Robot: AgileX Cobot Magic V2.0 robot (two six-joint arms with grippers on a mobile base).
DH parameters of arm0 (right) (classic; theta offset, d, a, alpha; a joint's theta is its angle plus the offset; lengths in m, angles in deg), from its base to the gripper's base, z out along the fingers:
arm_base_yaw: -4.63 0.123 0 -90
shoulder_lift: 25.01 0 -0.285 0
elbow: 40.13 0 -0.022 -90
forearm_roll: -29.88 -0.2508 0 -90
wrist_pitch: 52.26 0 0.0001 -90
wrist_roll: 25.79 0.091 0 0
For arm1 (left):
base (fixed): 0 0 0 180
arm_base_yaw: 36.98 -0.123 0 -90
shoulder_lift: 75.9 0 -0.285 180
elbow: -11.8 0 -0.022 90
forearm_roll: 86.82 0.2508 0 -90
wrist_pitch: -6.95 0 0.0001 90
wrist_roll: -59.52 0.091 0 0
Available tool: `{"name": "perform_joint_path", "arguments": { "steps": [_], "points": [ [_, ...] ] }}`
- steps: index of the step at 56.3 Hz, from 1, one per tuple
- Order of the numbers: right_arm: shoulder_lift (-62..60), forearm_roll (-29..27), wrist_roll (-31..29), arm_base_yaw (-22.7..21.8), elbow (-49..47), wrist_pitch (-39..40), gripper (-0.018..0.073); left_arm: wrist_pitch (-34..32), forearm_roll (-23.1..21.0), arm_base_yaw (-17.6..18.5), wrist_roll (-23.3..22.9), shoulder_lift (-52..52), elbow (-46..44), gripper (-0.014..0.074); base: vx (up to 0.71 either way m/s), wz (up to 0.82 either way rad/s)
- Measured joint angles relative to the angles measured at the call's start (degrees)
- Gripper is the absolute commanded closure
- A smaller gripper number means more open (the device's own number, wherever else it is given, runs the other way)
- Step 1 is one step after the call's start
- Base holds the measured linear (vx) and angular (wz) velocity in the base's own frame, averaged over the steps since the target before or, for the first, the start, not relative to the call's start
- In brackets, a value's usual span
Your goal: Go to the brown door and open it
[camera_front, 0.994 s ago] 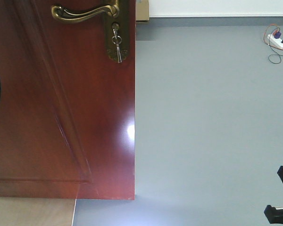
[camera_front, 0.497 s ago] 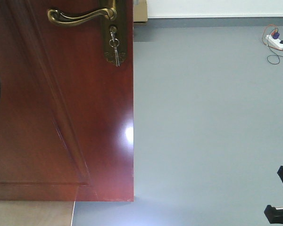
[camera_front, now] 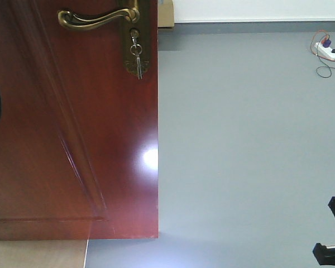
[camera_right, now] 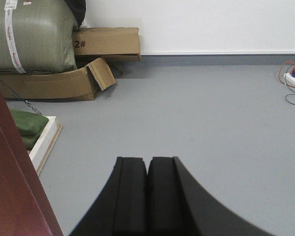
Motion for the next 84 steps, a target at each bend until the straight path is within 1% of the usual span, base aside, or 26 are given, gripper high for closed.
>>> {"name": "perform_joint_path", "arguments": {
  "steps": [84],
  "points": [
    [0.0, 0.0, 0.0, 0.0, 0.0, 0.0, 0.0559, -0.1, 0.0, 0.0, 0.0, -0.2, 0.0, 0.046, 0.01, 0.0]
  ]
}}
